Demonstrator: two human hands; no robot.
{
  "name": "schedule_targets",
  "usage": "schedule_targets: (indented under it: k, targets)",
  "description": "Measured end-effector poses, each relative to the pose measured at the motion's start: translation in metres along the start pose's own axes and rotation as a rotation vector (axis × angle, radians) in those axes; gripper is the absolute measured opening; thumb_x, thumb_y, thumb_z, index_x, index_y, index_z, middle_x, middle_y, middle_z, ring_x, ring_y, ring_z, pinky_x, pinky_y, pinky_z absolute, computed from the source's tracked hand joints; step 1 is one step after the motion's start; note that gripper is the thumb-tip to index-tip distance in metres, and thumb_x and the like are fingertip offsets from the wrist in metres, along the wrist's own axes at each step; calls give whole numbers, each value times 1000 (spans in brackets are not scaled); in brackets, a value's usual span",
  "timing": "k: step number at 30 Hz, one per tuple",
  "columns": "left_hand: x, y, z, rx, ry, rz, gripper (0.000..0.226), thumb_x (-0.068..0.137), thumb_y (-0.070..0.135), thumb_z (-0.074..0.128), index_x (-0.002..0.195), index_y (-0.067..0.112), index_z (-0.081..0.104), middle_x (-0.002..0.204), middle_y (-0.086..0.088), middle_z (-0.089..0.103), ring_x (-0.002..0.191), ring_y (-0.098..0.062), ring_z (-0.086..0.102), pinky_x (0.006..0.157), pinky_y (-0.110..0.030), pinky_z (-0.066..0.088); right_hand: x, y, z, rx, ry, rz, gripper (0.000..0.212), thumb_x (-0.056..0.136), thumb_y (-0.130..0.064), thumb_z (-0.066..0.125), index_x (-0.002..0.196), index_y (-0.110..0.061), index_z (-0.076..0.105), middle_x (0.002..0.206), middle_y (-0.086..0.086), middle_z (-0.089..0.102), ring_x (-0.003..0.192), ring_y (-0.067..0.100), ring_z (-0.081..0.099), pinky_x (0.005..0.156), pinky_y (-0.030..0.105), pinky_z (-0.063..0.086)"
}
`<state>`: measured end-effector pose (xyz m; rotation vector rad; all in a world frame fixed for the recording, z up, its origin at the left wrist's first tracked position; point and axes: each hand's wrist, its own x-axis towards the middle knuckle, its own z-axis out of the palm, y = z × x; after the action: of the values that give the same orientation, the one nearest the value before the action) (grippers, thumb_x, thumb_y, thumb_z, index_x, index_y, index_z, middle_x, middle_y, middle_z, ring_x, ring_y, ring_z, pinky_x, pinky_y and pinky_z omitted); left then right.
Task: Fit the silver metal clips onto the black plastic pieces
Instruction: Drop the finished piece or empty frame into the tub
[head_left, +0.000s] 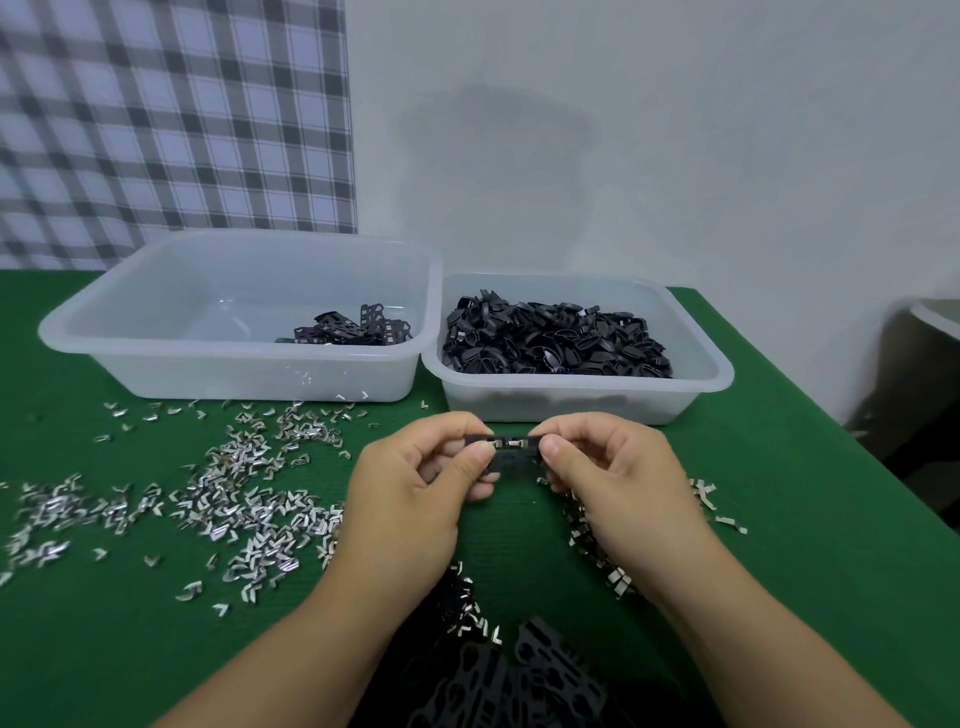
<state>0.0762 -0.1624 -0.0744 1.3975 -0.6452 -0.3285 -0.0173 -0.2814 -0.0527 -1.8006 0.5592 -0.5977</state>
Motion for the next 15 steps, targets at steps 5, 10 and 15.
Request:
schedule_targets:
  k: [5,10,15]
  targets:
    - [1,0,-1,-134,49,-84,16,82,31,61,86,20,73,78,-7,74,73,-16,72,63,-19,56,-2,-21,2,-210,208,-277,17,81,-15,68,79,-31,71,75,-21,68,70,-6,61,65,5,43]
    - [2,-1,0,-151,60,-136,28,96,25,46,88,14,71,76,-11,71,70,-19,70,62,-22,56,45,-69,31,-317,232,-521,4,81,-20,69,82,-20,73,74,-11,70,69,-1,59,66,10,43]
    - [4,-3,-2,-132,70,-162,30,99,18,42,89,11,69,75,-12,70,68,-17,69,61,-21,55,104,-86,73,-481,114,-527,15,87,-17,63,97,-11,72,93,3,72,86,15,63,80,24,47]
